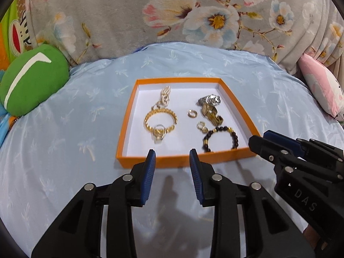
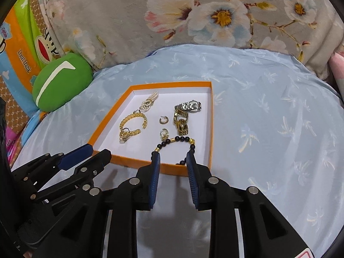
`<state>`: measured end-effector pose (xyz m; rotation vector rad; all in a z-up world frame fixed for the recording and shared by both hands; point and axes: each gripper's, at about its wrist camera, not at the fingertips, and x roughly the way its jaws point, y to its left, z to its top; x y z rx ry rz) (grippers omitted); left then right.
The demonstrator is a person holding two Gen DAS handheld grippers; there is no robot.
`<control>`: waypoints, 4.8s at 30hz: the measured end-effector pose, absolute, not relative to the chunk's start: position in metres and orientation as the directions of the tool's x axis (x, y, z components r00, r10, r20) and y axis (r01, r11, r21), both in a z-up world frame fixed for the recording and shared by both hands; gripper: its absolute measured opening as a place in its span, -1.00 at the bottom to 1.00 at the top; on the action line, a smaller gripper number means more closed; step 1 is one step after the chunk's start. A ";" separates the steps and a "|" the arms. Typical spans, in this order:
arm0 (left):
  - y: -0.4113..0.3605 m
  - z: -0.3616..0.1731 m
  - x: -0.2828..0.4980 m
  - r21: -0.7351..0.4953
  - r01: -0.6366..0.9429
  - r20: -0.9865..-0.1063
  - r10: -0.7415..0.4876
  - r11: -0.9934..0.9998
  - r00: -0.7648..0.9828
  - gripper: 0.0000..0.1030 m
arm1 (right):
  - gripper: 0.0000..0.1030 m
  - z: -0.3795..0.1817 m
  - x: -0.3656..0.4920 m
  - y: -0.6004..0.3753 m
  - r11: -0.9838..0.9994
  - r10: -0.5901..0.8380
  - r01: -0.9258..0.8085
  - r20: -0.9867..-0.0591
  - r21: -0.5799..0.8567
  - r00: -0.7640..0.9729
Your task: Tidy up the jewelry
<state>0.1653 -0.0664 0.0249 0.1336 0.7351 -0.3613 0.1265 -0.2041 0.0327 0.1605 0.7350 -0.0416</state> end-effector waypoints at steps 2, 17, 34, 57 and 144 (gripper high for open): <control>-0.064 0.022 0.161 -0.013 0.360 -0.681 -0.271 0.933 0.680 -0.39 | -0.50 0.029 0.121 -0.203 0.987 0.011 0.101 -0.674 0.127 0.739; -0.051 0.004 0.150 0.020 0.274 -0.686 -0.186 0.962 0.703 -0.40 | -0.35 0.009 0.104 -0.181 0.992 -0.016 0.095 -0.681 0.079 0.732; -0.058 0.000 0.150 0.092 0.228 -0.693 -0.102 0.969 0.713 -0.22 | -0.12 -0.002 0.108 -0.179 0.989 -0.071 0.143 -0.710 0.042 0.701; -0.059 -0.006 0.154 0.125 0.203 -0.706 -0.057 0.971 0.706 -0.01 | -0.08 -0.006 0.112 -0.178 0.983 -0.129 0.183 -0.723 -0.003 0.679; -0.059 -0.002 0.165 0.116 0.173 -0.693 -0.045 0.978 0.719 0.07 | -0.06 0.002 0.119 -0.186 0.977 -0.170 0.211 -0.691 -0.026 0.703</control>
